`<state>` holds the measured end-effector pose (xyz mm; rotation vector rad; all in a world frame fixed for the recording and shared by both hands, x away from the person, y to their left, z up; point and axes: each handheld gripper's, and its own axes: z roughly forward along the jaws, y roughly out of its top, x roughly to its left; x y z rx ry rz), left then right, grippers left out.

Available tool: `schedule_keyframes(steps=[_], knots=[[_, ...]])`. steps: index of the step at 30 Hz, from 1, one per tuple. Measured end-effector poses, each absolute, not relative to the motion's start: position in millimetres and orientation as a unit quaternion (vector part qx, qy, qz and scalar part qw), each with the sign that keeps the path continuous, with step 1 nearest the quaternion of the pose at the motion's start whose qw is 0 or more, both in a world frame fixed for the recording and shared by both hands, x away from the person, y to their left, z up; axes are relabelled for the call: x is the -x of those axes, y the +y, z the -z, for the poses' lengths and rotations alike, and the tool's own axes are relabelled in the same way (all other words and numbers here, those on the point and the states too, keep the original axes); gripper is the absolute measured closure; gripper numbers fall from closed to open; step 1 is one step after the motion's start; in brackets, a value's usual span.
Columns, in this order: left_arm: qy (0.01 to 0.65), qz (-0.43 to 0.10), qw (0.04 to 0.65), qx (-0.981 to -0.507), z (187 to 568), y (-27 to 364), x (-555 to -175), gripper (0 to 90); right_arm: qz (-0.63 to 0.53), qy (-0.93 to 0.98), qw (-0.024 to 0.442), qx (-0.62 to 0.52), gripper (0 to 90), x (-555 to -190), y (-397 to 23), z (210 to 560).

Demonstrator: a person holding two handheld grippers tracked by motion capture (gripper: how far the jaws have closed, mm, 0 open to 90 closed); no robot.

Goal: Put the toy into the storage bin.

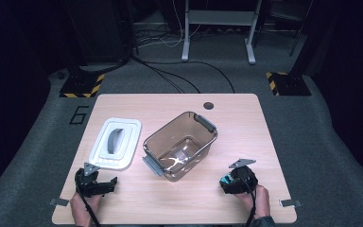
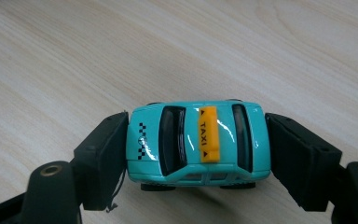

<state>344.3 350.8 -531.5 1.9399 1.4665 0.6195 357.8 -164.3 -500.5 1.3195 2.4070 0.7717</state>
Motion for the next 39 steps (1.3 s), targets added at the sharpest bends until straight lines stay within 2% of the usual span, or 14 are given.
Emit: schedule_keyframes(steps=[39], knots=[[0.554,-0.235,0.311,-0.735,531,351,-344,0.5,-0.288,0.855,0.154,-0.403,24.4,-372,-137,433]])
